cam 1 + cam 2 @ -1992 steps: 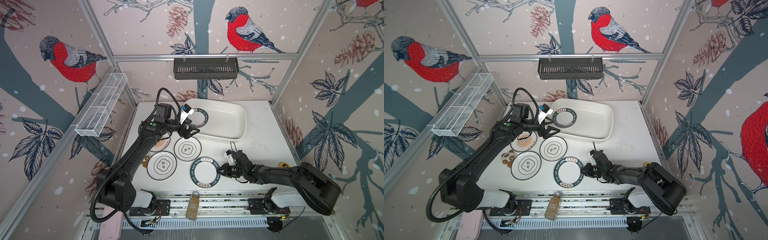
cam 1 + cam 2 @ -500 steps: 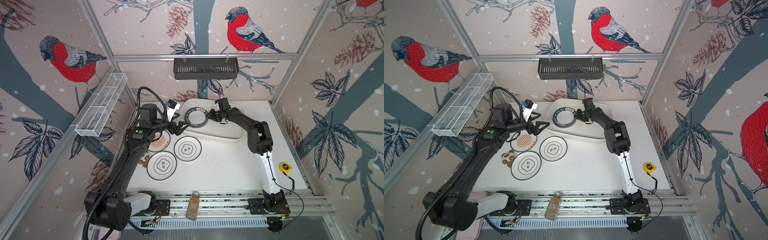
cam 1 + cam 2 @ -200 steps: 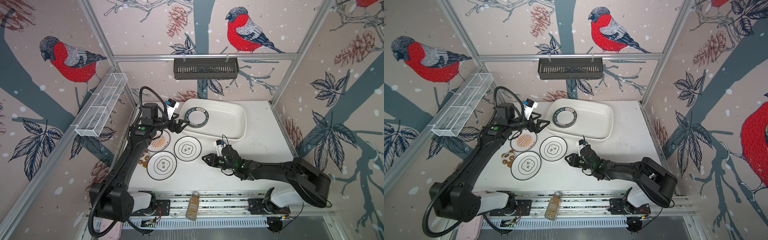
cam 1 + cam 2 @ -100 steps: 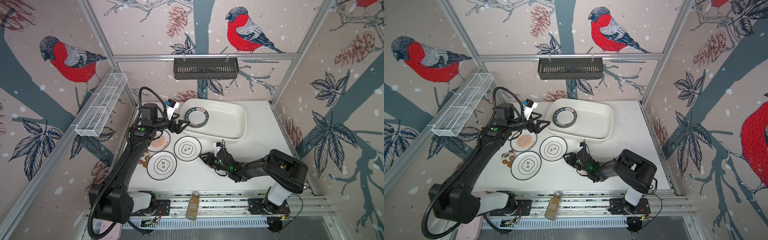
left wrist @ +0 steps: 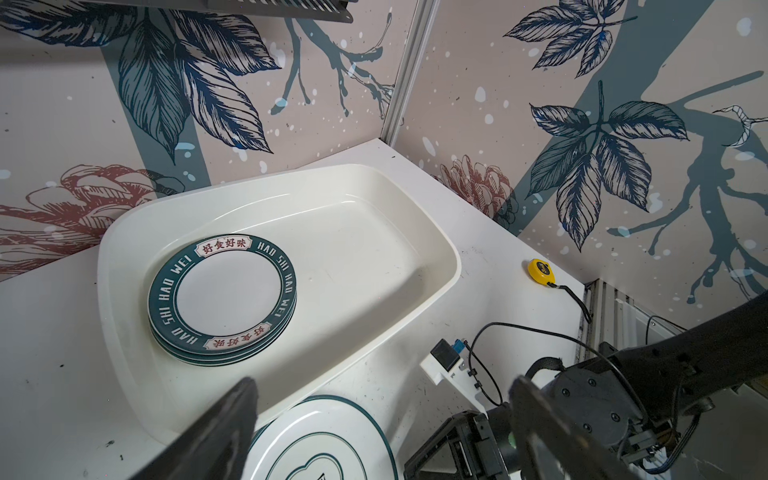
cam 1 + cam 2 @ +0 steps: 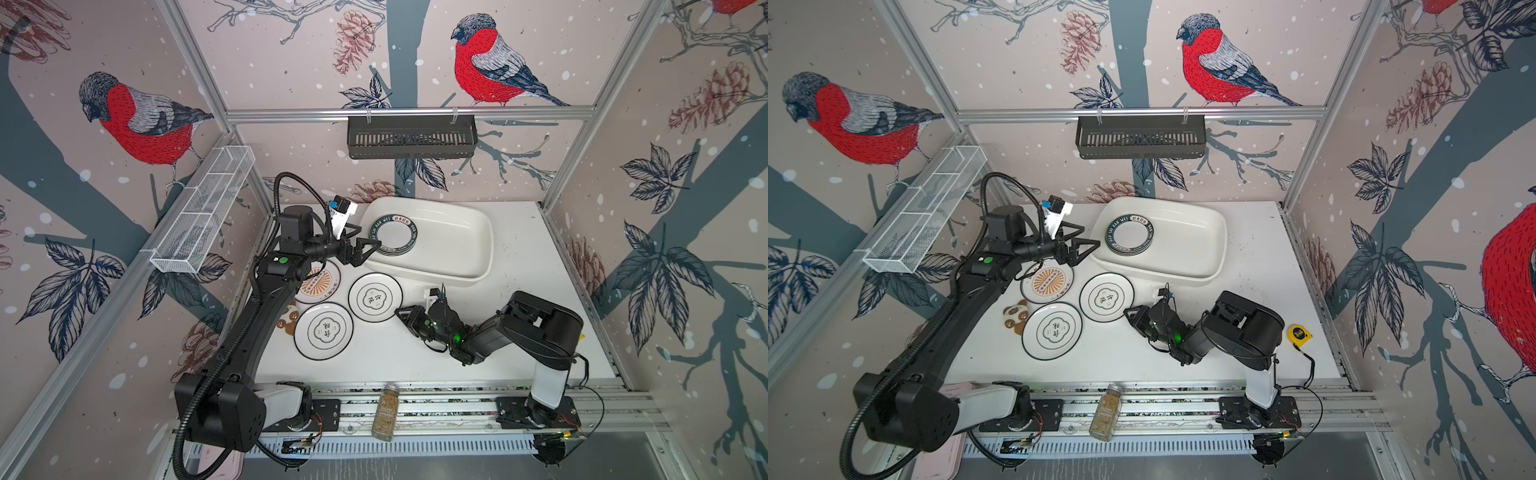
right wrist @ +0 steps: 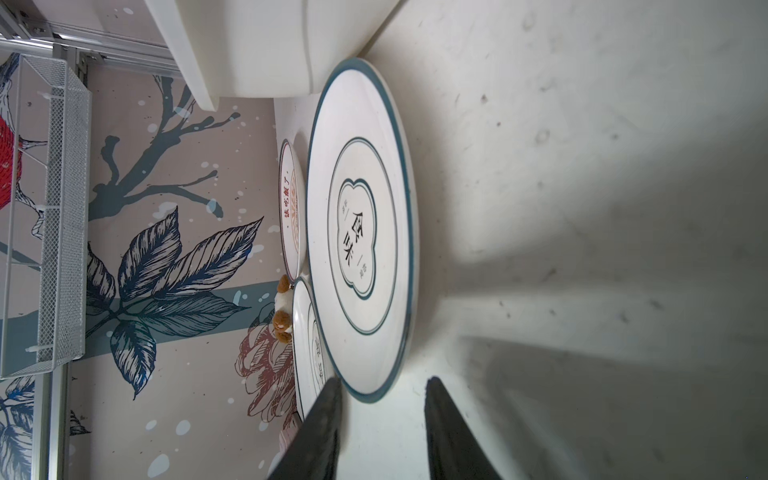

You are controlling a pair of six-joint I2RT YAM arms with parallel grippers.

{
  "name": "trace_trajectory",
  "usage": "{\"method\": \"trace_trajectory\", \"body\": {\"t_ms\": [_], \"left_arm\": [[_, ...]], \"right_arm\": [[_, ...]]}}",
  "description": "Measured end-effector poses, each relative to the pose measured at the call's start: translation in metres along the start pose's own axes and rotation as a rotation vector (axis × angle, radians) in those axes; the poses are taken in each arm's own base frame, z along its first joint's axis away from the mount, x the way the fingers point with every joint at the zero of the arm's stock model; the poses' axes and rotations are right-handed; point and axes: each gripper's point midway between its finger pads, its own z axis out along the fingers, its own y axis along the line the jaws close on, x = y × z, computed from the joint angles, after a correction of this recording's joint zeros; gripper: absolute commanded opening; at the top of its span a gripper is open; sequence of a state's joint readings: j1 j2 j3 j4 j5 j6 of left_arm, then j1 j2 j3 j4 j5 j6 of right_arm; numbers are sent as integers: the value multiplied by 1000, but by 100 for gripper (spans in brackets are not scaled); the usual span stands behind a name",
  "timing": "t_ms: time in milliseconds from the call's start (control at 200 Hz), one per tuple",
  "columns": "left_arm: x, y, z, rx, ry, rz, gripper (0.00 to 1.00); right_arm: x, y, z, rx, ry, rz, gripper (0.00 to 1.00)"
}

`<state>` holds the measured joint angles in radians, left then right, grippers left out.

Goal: Place the plates into the plastic bin on the countertop
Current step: 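Lower the right gripper onto the rim of the white dark-rimmed plate, then close the right gripper on the plate rim and tilt the plate up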

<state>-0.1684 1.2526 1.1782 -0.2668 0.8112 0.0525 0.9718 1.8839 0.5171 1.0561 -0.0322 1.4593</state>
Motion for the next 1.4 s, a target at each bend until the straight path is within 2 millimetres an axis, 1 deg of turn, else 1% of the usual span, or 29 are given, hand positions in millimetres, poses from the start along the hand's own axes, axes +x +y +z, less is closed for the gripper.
{"method": "trace_trajectory", "body": {"t_ms": [75,175,245,435,705,1046,1201,1401], "left_arm": [[-1,-1,-1,1,-4,4,93],[-2,-2,-2,3,-5,5,93],[-2,-2,-1,4,-6,3,93],[-3,-3,-1,7,-13,2,93],[-2,-4,-2,12,-15,-4,94],[-1,-5,-2,19,-15,-10,94],[1,-4,-1,19,-12,-13,94],[-1,-4,-1,20,-21,-4,94]], "right_arm": [[0,-1,1,-2,0,9,35],[-1,7,4,-26,-3,10,35],[-3,9,5,-29,-7,14,35],[-4,6,10,-23,-1,32,35],[-4,1,13,-13,6,45,34],[-4,-3,26,-5,17,67,29],[-5,-5,28,-2,15,70,25],[-6,-6,28,-1,13,73,24]]}}
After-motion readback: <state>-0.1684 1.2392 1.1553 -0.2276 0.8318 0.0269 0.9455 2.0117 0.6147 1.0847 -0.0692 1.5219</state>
